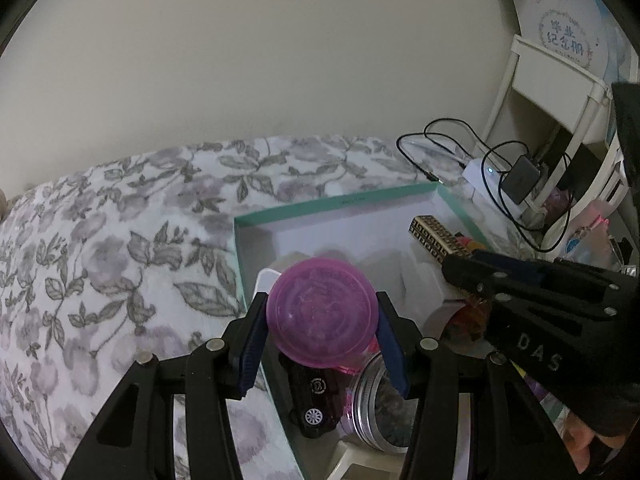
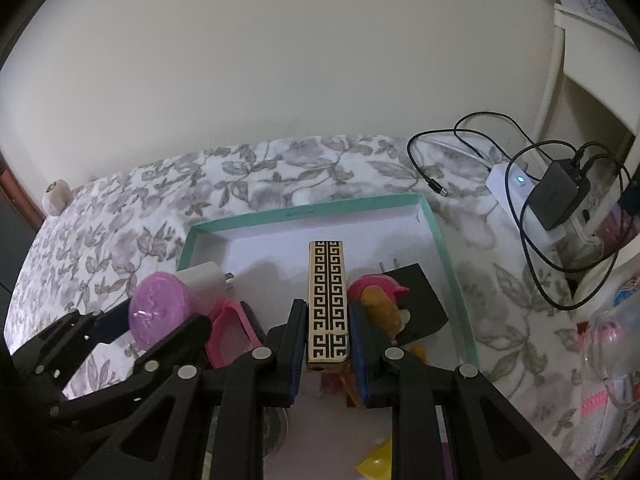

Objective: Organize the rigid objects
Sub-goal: 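Lift and carry the pink container and gold bar over the lid with both tools, then open both tools to drop the container and gold bar into the lid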

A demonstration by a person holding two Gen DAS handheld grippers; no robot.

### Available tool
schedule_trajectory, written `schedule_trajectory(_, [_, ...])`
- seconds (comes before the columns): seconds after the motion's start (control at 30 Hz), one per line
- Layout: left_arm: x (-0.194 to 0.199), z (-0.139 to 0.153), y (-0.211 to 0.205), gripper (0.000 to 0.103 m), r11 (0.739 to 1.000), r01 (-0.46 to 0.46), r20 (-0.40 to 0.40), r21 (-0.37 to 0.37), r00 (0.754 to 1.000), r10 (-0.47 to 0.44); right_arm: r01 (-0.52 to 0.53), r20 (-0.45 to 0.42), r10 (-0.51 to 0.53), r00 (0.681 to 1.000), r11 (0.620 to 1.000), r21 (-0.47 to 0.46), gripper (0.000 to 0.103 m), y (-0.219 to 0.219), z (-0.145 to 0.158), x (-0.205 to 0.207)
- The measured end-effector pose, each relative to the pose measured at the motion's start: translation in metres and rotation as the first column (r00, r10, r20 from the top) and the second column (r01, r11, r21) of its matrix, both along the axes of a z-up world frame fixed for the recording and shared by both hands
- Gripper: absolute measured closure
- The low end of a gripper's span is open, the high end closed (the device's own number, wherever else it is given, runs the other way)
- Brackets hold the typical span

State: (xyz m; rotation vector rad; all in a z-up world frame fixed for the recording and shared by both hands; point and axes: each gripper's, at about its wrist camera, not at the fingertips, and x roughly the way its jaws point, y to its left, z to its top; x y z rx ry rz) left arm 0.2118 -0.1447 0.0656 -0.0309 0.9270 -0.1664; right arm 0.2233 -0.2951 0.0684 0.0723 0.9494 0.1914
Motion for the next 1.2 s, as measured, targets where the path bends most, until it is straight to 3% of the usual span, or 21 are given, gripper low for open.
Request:
schedule_trajectory(0.43, [0.001, -0.007, -0.009, 0.049, 0.999, 0.021, -0.046, 0.025, 0.999, -0.02, -0.001, -0.006, 0.001, 1.0, 1.0, -0.019, 0.08, 0.002, 0.003, -0.001])
schedule_trajectory(0.77, [-0.002, 0.011, -0.006, 0.041, 1.0, 0.026, -0.012, 0.015, 1.0, -0.026, 0.013, 0.007, -0.013, 1.0, 1.0, -0.013, 0.079, -0.001, 0.008, -0.003])
schedule_trajectory(1.2, [-0.001, 0.038, 0.026, 0.041, 0.997, -0.071, 0.015, 0.015, 0.997, 0.071, 0.02, 0.078, -0.019, 0.997, 1.0, -0.012, 0.078, -0.005, 0.033, -0.016])
